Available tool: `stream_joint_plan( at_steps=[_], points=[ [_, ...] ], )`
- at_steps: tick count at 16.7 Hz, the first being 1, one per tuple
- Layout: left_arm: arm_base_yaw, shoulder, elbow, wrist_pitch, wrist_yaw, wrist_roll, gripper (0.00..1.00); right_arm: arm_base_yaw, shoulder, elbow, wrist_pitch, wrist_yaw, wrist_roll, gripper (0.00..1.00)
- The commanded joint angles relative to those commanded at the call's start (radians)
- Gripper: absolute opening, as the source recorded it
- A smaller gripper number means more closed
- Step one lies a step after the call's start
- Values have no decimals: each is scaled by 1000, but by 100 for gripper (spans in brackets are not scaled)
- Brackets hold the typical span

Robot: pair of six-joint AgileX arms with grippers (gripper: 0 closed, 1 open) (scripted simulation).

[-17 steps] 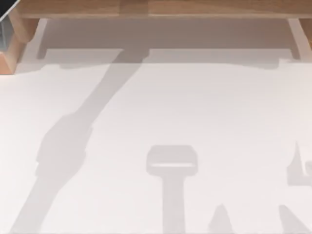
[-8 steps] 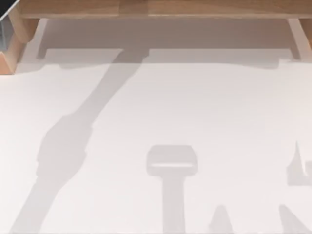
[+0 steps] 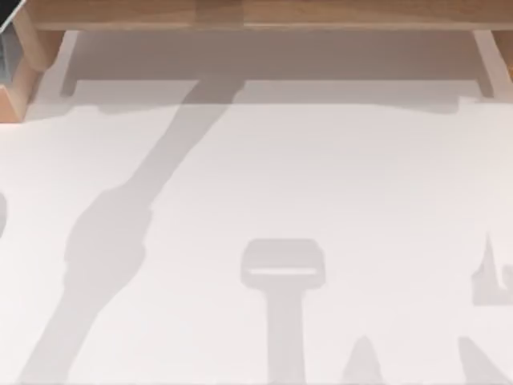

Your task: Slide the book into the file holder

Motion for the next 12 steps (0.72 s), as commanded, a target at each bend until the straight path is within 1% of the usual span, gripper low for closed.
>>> stream_joint_plan(
  at_steps=[4, 6, 9, 12],
  points=[
    [7, -9, -7, 10, 6, 3, 0, 0, 0, 0, 0, 0, 0, 100],
    [48, -30, -26, 56, 44, 12, 0, 0, 0, 0, 0, 0, 0, 100],
    [180, -73, -98, 204, 149, 40, 0, 0, 0, 0, 0, 0, 0, 100],
    [367, -117, -216, 445, 290, 84, 0, 0, 0, 0, 0, 0, 0, 100]
  ],
)
